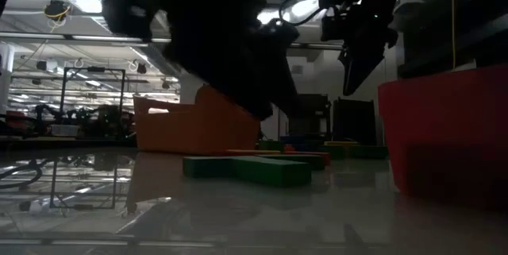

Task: Sort blocks by size
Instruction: Put the large green block into the orange bin

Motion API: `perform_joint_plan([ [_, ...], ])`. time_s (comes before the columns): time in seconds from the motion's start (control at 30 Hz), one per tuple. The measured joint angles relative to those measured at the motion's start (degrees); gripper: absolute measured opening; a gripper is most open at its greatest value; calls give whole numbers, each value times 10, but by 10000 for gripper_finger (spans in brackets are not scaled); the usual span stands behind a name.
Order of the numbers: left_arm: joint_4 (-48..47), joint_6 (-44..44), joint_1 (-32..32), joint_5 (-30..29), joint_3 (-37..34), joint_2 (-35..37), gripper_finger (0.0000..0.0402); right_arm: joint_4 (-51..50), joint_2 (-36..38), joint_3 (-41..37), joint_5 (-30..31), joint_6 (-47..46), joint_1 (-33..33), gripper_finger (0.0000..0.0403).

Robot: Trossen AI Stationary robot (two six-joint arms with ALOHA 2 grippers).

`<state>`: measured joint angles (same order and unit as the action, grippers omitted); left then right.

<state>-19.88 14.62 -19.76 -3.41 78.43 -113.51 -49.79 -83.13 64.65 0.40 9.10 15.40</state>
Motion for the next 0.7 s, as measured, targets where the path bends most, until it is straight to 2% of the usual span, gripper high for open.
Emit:
perform_joint_plan([
  [0.13, 25, 7, 14, 8, -19, 0, 219, 1, 0, 0, 0, 0, 0, 140],
  [0.3, 28, 9, 27, 74, -32, -17, 219, 0, 0, 0, 0, 0, 0, 140],
  [0.43, 36, 52, 31, 70, -32, -38, 219, 0, 0, 0, 0, 1, 0, 140],
  [0.7, 49, 70, 41, 65, -31, -49, 210, -22, 0, 0, 7, 23, 2, 140],
])
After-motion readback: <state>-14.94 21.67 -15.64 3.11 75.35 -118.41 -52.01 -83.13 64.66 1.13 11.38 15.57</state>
